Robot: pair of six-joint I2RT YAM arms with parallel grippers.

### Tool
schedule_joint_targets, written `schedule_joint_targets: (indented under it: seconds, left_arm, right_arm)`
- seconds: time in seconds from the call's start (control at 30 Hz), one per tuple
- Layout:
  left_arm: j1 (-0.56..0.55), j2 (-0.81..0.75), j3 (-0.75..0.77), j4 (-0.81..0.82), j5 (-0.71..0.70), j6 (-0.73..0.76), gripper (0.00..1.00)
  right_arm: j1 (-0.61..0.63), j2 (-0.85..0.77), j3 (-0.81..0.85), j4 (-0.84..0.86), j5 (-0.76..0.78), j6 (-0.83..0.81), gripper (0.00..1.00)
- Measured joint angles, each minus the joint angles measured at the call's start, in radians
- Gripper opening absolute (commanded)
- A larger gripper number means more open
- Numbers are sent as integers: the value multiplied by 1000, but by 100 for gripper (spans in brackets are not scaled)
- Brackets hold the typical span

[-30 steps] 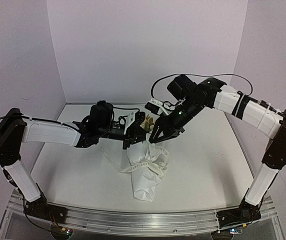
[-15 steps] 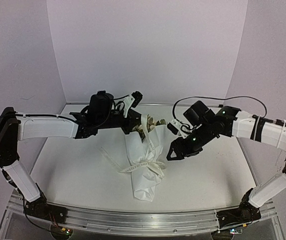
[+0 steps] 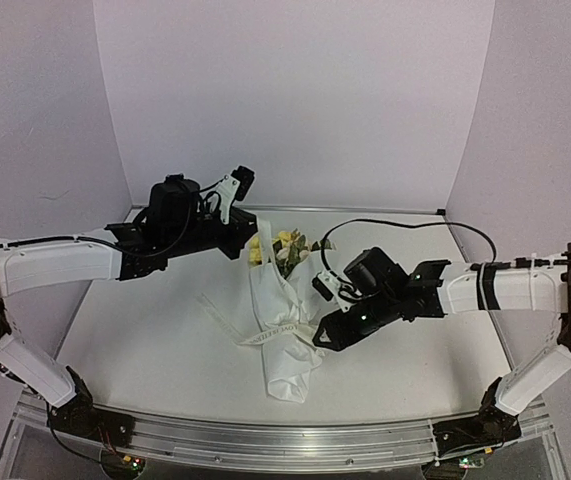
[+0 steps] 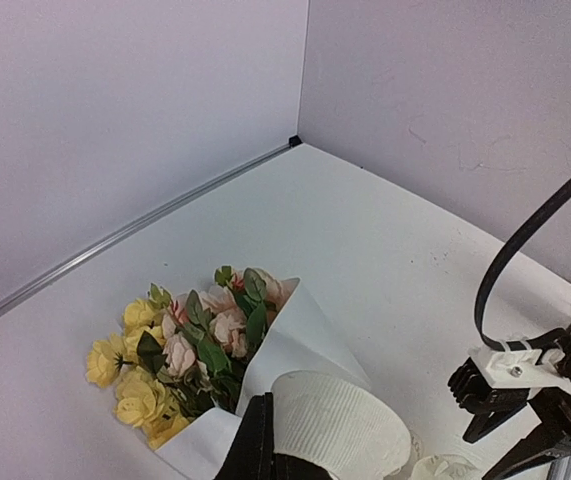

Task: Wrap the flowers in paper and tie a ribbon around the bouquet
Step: Cross the half-tied ribbon with the folded bouquet.

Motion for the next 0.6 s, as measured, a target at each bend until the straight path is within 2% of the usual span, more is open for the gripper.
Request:
schedule_joint_targets:
  seconds: [0.4,0.6]
  left_arm:
    - [0,-17,-40,-27,-18,-38,0]
    - [0,-23,-40,-33,-18,-43,0]
  right_arm:
    - [54,19,-64,53,88,4,40]
    - [63,48,-65,74,107,16,30]
